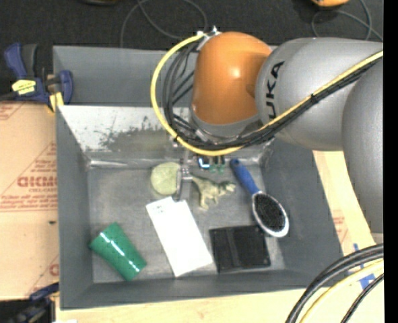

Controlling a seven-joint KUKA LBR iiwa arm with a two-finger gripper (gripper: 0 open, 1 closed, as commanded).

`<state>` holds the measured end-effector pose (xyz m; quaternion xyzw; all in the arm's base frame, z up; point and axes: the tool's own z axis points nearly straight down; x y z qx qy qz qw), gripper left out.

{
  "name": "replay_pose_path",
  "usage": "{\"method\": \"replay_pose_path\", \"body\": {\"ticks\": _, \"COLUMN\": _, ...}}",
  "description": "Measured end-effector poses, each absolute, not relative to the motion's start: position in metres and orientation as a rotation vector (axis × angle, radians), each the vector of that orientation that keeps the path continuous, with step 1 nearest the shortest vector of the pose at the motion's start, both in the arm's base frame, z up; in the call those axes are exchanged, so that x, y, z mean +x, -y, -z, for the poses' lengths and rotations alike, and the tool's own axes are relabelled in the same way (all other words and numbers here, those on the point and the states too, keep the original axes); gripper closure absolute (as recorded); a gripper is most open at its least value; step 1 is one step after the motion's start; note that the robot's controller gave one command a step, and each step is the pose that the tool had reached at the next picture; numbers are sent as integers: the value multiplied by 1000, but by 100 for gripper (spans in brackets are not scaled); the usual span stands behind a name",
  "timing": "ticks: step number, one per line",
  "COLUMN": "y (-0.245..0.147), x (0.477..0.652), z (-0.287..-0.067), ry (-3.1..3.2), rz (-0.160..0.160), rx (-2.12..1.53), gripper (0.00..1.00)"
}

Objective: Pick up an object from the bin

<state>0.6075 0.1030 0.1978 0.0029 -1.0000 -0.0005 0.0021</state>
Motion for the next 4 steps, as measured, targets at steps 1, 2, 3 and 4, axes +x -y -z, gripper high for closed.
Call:
{"method": "replay_pose_path", "body": {"ticks": 1, "y": -102, "x": 609, "z": -203, "ry": 3146, "rz": 3, "rx": 5, "gripper": 0}}
{"method": "replay_pose_path", "body": {"ticks": 2, "y": -89, "x": 619, "z": -136, "ry": 3149, "rz": 4, "rx": -86, "gripper": 0}}
{"method": "replay_pose_path", "body": {"ticks": 3, "y": -73, "x": 624, "z": -114, "ry": 3127, "rz": 1, "rx": -279, "gripper": 0}}
{"method": "replay_pose_path", "body": {"ticks": 4, "y": -71, "x": 639, "z": -108, "ry": 3123, "rz": 4, "rx": -406, "gripper": 0}}
